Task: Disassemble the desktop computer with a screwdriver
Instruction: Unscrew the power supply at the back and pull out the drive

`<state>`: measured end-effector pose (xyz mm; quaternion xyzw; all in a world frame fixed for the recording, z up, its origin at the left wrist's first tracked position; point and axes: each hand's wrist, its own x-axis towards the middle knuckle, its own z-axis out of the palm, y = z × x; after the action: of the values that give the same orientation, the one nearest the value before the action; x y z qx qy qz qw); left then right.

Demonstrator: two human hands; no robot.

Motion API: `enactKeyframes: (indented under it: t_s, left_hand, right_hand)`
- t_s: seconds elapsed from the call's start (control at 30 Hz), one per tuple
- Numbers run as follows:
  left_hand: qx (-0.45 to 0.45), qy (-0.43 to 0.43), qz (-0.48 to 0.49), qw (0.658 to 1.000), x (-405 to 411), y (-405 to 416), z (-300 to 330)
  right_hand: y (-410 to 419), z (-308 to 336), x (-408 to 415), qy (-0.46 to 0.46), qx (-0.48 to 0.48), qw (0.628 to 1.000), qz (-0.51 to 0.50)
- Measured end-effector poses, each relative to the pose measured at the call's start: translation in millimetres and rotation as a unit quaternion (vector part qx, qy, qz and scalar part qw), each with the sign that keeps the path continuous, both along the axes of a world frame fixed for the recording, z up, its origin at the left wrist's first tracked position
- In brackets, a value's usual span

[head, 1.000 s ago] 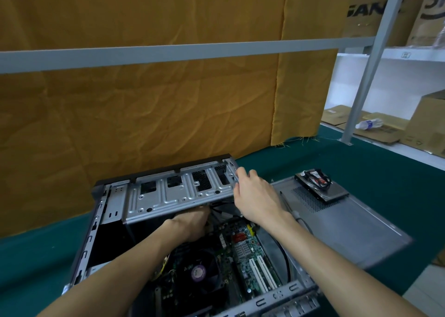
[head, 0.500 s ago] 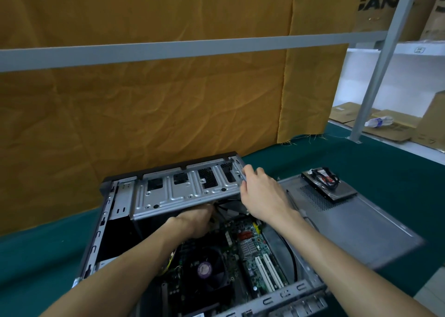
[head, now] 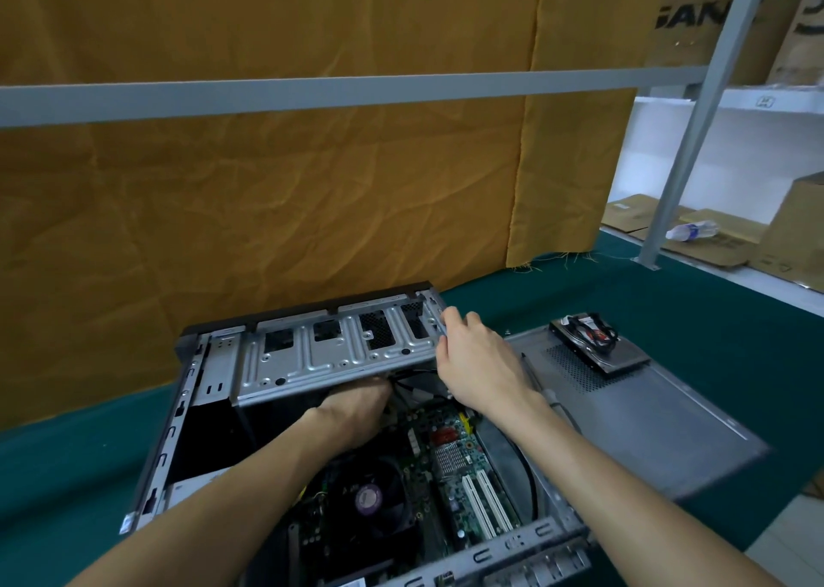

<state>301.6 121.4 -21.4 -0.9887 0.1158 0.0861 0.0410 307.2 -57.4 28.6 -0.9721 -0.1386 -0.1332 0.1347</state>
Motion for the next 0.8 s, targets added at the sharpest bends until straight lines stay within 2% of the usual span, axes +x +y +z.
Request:
enactKeyframes:
  t_s: [0.13, 0.33, 0.6, 0.8]
  left_hand:
    - [0.007, -0.039, 0.017, 0.999, -10.0, -13.2, -11.8]
    - [-0.047, 0.013, 0.011, 0.999, -3.0, -2.9, -3.2]
    - [-0.027, -0.002, 0.007, 1.000, -1.6, -3.5, 1.8]
    - [0.083, -0.060, -0.033, 0.994, -10.1, -20.4, -3.4]
  right_hand:
    - [0.3, 0.9, -0.7, 0.003, 0.003, 1.000, 0.002]
    - [0.8, 0.3, -0.3, 0.003, 0.003, 1.000, -0.001]
    - [-0.9, -0.7, -0.4, 0.004, 0.016, 1.000, 0.002]
    - [0.8, -1.2, 0.5, -0.001, 0.008, 1.000, -0.002]
